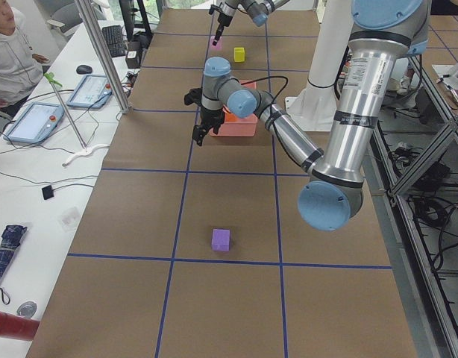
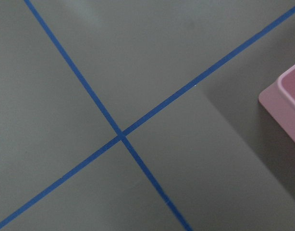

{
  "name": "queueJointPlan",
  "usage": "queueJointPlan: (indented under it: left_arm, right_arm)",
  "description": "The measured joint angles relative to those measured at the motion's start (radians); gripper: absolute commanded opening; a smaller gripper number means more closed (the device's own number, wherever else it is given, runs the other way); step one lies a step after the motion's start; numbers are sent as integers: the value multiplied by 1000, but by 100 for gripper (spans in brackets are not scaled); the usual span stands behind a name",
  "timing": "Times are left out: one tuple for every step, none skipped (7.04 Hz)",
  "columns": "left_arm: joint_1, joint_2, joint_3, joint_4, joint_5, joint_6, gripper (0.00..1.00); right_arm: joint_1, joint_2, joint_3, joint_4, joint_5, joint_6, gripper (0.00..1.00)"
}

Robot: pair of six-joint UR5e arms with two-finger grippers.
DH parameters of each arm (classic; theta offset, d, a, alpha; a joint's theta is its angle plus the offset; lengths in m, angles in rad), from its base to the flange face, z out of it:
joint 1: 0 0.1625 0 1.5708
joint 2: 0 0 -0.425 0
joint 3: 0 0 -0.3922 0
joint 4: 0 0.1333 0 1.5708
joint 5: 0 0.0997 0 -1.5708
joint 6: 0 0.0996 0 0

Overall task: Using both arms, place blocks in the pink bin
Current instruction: 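Grasp the light pink cube with the right gripper while the left arm withdraws, then carry the light pink cube into the bin with the right gripper and release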

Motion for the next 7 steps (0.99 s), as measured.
queueJointPlan:
  left_arm:
    - [-9, 78, 25, -111, -4, 24, 100]
    - [-14, 145, 60, -223, -6, 41, 100]
    - [-20, 195, 105, -332, -12, 49, 100]
    - [-40, 230, 165, -436, -43, 65, 100]
    - [-84, 244, 236, -515, -101, 107, 100]
    - [-132, 251, 287, -554, -152, 156, 100]
    - [-166, 256, 315, -568, -178, 193, 100]
  right_arm:
    - [-17, 75, 74, -157, -1, 2, 0]
    - [-54, 170, 114, -294, -16, 5, 0]
    - [-109, 273, 129, -415, -54, 8, 0]
    - [-174, 373, 133, -526, -109, 11, 0]
    - [-247, 464, 131, -631, -170, 15, 17]
    - [-309, 524, 119, -696, -222, 23, 74]
    - [-369, 564, 89, -722, -282, 58, 99]
